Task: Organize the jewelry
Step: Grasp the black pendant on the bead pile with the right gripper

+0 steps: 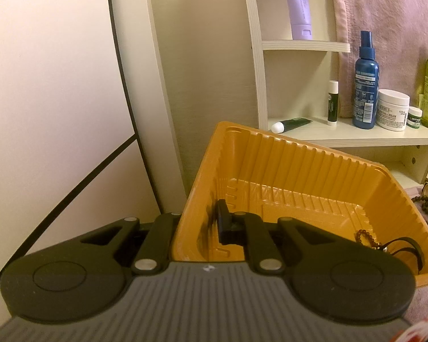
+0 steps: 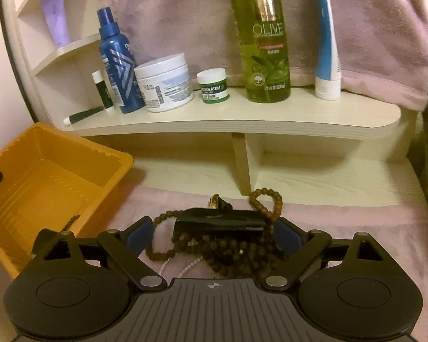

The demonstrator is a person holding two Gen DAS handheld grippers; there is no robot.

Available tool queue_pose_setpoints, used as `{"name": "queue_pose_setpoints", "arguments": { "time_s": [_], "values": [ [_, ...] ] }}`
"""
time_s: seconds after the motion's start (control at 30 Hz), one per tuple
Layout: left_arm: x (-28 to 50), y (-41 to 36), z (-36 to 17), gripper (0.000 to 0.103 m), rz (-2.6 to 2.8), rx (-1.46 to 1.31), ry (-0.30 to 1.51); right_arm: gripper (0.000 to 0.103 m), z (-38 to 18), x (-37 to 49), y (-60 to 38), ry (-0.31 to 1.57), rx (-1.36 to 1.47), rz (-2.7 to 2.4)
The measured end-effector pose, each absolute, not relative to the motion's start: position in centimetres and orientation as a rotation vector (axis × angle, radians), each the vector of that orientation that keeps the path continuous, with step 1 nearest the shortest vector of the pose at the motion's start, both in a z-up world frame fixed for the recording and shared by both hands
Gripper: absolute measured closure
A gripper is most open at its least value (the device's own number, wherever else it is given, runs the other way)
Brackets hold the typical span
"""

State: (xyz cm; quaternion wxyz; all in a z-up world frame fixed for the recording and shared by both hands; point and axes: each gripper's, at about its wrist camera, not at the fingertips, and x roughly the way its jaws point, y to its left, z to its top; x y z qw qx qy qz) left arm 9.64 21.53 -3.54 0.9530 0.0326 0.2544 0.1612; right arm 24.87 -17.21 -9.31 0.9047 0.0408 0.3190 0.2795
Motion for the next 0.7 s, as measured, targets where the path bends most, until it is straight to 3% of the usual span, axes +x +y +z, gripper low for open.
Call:
{"name": "queue_pose_setpoints", "arguments": {
  "time_s": [0.33, 0.4, 0.47, 0.7],
  "values": [
    [9.6, 21.5, -3.5, 0.091, 0.328, 0.066, 0.518, 0.012, -10.5, 26.3, -16.5, 0.648, 0.062, 0.536],
    [9.6, 21.5, -3.6, 0.091, 0.327, 0.067, 0.517, 0.016, -10.6, 26.1, -16.2, 0.635, 0.035, 0.538],
    [9.6, 21.5, -3.6, 0.091, 0.327, 0.066, 0.518, 0.026, -10.5, 25.8, -15.9, 0.619, -0.002, 0.543],
    [9.6, 21.5, -3.6, 0.091, 0.327, 0.069, 0.519, 0.027, -10.4, 25.4, -15.8, 0.609, -0.022, 0.538]
  ]
}}
